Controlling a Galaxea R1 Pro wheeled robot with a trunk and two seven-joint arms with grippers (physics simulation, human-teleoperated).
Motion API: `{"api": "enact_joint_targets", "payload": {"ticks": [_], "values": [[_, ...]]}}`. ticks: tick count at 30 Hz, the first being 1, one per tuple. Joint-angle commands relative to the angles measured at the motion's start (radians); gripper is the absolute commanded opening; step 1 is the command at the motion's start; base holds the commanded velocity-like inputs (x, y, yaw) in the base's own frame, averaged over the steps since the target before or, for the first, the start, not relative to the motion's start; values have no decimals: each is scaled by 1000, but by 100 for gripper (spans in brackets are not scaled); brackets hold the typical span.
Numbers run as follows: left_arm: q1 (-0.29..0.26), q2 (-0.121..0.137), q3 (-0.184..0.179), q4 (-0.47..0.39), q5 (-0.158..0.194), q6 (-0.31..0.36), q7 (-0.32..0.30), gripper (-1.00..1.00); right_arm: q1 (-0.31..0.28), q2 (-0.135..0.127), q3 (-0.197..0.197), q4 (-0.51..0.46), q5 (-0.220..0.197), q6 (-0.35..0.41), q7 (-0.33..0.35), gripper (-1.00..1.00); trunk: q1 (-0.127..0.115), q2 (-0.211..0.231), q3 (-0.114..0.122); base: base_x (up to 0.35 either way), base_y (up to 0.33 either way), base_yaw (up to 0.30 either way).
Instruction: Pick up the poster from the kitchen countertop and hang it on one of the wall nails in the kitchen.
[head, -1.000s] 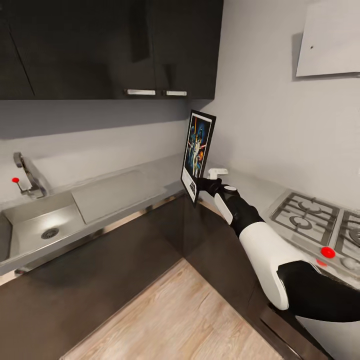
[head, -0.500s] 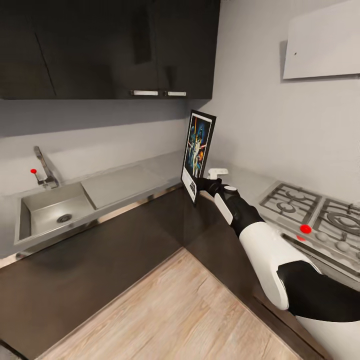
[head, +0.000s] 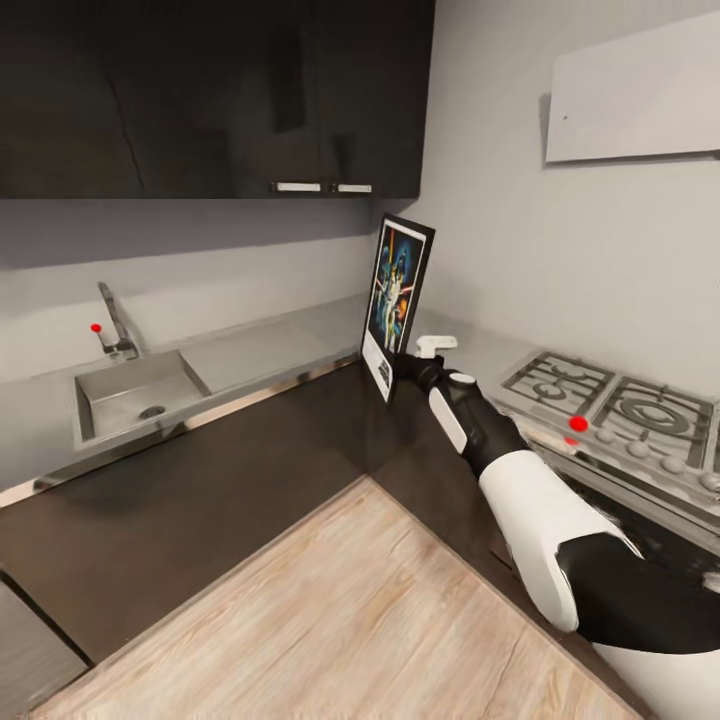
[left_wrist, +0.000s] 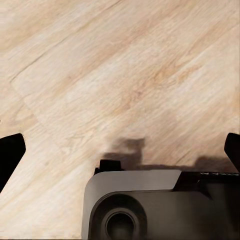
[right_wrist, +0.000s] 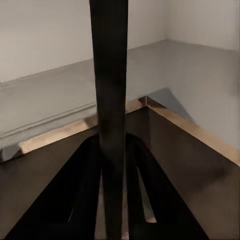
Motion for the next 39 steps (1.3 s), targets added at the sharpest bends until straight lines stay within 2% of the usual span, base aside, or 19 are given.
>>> {"api": "enact_joint_targets", "payload": {"ticks": [1,2,3,5,7,8,9,10,12,13,17,18,21,24,25,29,39], "values": [[1,0,5,-2,9,1,-10,100,15,0,1,-33,-11,6,3,-100,-1,-1,-1,-337,0,0],[1,0,5,-2,9,1,-10,100,30,-1,1,-63,-11,9,3,-100,-1,-1,-1,-337,0,0],[1,0,5,-2,9,1,-10,100,85,-2,2,-161,-11,58,3,-100,-1,-1,-1,-336,0,0],[1,0,5,-2,9,1,-10,100,156,-4,2,-280,-11,105,3,-100,-1,-1,-1,-308,0,0],[1,0,5,-2,9,1,-10,100,204,-6,2,-352,-11,124,3,-100,-1,-1,-1,-226,0,0],[1,0,5,-2,9,1,-10,100,252,-7,3,-420,-10,137,3,-100,-1,-1,-1,-131,0,0],[1,0,5,-2,9,2,-10,100,276,-8,4,-453,-10,142,3,-100,-1,-1,-1,-105,0,0],[1,0,5,-2,9,2,-10,100,324,-9,14,-514,-10,150,3,-100,-1,-1,-1,-67,0,0],[1,0,5,-1,9,2,-10,100,371,-10,36,-567,-9,158,3,-100,-1,-1,-1,-48,0,0],[1,0,5,-1,9,2,-10,100,416,-12,61,-610,-8,165,3,-100,-1,-1,-1,-27,0,0],[1,1,6,-1,9,3,-10,100,524,-17,96,-684,-6,173,3,-100,-1,-1,-1,-15,0,0],[1,1,6,-2,9,3,-10,100,564,-24,102,-704,-5,173,2,-100,-1,-1,-1,-6,0,0],[1,3,6,-10,10,2,-9,100,633,-42,110,-735,-5,173,2,-100,-1,-1,-1,-4,0,0],[1,4,14,-55,11,3,-9,100,709,-53,115,-752,-5,173,2,-100,-1,-1,-1,-1,0,0],[1,4,17,-93,11,6,-10,100,743,-57,125,-770,0,174,2,-100,-1,-1,-1,0,0,0],[1,3,22,-117,11,9,-10,100,768,-59,136,-808,12,179,2,-100,-1,-1,0,0,0,0],[1,5,26,-114,9,9,-7,100,787,-60,140,-815,16,180,2,-100,-1,-1,14,0,0,0]]}}
